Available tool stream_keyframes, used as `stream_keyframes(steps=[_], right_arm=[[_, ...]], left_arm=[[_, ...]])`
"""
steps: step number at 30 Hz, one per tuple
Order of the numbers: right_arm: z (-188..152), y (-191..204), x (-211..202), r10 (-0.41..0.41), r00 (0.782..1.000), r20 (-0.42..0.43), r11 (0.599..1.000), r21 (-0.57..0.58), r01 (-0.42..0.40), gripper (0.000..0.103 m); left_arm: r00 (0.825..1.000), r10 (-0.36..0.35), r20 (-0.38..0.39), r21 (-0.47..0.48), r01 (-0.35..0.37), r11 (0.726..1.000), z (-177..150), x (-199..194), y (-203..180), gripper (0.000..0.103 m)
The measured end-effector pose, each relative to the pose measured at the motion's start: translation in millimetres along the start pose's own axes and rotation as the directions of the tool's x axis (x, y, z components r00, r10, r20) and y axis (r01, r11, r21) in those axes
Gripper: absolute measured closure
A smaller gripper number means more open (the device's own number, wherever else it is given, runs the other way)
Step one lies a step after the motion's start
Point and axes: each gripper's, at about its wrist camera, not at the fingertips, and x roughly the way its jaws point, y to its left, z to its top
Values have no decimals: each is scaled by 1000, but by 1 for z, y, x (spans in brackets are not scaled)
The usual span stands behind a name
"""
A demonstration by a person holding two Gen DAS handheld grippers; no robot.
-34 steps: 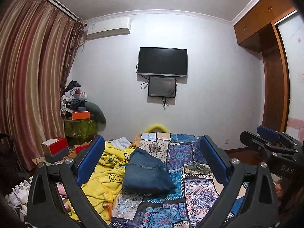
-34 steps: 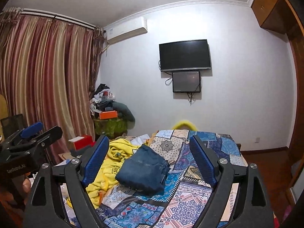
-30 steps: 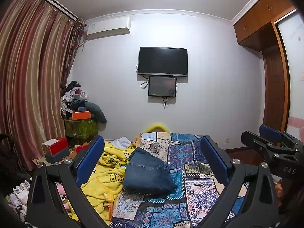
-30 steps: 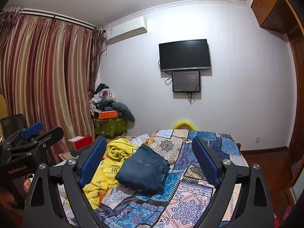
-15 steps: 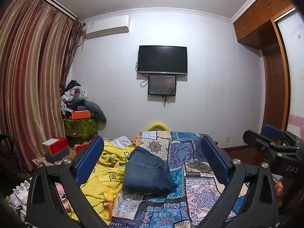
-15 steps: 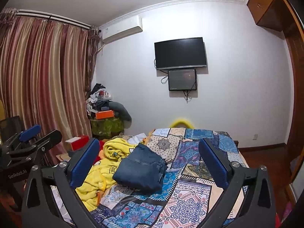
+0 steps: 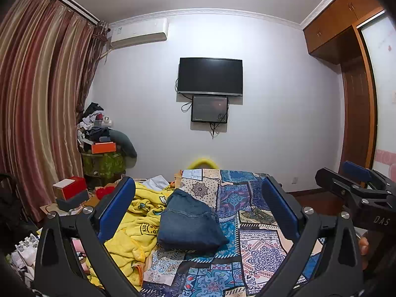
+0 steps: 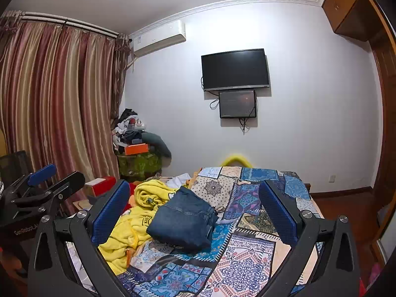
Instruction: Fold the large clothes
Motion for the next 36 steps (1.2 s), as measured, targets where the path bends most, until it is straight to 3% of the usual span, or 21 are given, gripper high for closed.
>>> stream_keyframes(steps=[36], right_arm=[[-1,-5,2,-4,1000,-20,1000,10,5,0]], left_arm=[[998,-56,-37,-16,55,998,-2,7,1,1]])
